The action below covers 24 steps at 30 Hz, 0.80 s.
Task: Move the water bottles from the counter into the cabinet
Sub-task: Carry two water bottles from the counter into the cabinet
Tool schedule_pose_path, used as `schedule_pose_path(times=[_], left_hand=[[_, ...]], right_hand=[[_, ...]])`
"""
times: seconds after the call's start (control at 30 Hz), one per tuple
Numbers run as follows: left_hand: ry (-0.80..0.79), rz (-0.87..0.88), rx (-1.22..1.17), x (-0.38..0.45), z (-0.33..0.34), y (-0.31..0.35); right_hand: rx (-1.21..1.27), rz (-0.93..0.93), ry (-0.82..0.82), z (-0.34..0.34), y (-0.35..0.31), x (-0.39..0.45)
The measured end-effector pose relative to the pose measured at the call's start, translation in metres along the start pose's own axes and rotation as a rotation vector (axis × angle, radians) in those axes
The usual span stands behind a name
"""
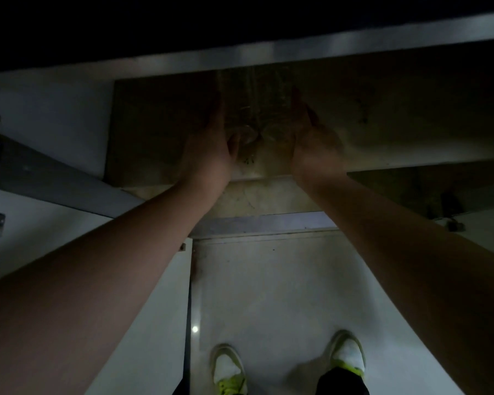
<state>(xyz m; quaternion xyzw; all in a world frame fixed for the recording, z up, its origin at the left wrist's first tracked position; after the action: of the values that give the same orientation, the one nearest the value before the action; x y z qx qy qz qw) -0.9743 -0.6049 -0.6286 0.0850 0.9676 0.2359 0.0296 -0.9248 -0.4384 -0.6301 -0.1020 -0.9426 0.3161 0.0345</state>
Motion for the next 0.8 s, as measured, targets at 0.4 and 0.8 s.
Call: schedule_pose_path(times=[0.4,0.8], left_hand=[[-0.196,0.265,0.217,-0.109,-0.030,0.051],[-0.531,0.415,0.244,-0.309,-0.153,0.147]], right_hand=[[-0.278,0.089,-0.195,-0.044,-0.006,-0.097],[-0.434,0.125,-0.515,-0.191,-0.088,-0.326]])
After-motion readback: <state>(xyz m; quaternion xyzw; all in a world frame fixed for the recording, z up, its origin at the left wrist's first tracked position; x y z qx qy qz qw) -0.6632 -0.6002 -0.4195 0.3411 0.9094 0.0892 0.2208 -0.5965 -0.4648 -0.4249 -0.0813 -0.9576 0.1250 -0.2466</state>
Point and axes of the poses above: each hand's wrist, its own x-axis towards the middle knuckle, its own z-axis out of the palm, y = z × x, the point moved 10 cm from there along x, towards the middle knuckle, and after that the axes turned 3 degrees about -x, right-handed, at the moved point
